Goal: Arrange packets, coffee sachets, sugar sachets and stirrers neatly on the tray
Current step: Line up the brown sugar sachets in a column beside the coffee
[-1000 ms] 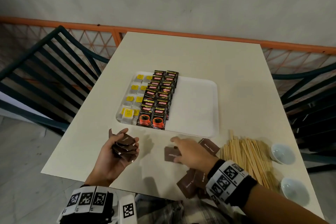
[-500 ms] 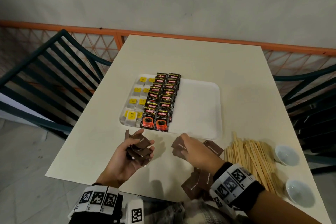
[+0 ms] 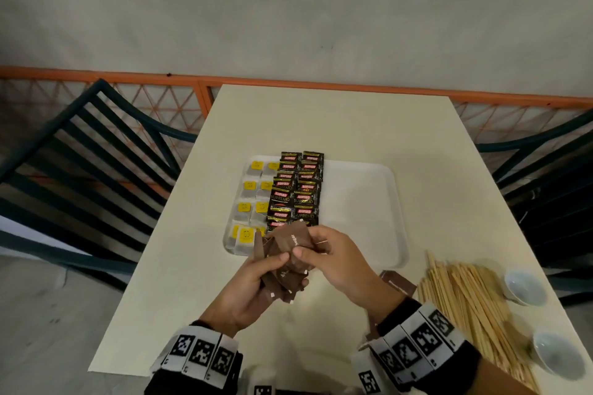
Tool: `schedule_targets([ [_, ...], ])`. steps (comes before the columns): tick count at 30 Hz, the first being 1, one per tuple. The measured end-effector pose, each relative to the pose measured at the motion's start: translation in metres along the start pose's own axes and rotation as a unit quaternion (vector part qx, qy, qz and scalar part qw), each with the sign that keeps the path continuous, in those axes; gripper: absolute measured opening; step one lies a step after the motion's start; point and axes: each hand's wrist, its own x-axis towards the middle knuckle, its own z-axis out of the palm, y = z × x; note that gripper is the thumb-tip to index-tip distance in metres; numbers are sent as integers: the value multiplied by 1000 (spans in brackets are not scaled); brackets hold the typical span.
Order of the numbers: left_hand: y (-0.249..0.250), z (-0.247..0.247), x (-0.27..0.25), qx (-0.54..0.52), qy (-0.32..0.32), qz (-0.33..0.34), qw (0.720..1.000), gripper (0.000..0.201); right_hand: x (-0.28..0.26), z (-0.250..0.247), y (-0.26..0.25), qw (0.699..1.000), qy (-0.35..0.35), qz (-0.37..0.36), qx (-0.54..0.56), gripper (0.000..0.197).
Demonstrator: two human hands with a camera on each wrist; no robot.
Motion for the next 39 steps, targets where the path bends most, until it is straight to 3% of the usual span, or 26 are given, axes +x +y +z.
schedule_targets([
  [4, 15, -14, 7, -6, -13, 0, 1000, 48, 8, 10, -17, 999, 20, -22, -31, 11],
  [10, 36, -46, 13, -100, -57, 20, 993, 47, 26, 11, -20, 990, 55, 78, 104, 14],
  [15, 39, -64, 19, -112, -23, 22, 993, 47, 31, 0, -12, 957, 79, 120, 252, 29],
  [18, 35, -65, 27, -119, 7, 20, 993, 46, 33, -10, -7, 938, 96, 142, 302, 21],
  [23, 36, -52, 47, -94, 45, 23, 994, 49, 42, -36, 8, 958, 152, 133, 204, 16],
  [25, 37, -42, 55, -98, 61, 33, 993, 46, 48, -49, 13, 953, 158, 131, 225, 16],
  [29, 34, -22, 73, -109, 87, 47, 989, 40, 61, -80, 21, 930, 126, 133, 319, 16],
  [32, 34, -6, 89, -77, 107, 45, 990, 35, 74, -102, 24, 939, 78, 138, 306, 25],
  [35, 41, 6, 106, -38, 120, 54, 991, 35, 91, -121, 32, 948, 69, 166, 264, 25],
  [39, 47, 6, 112, -37, 132, 76, 988, 36, 122, -132, 46, 971, 88, 190, 114, 15],
])
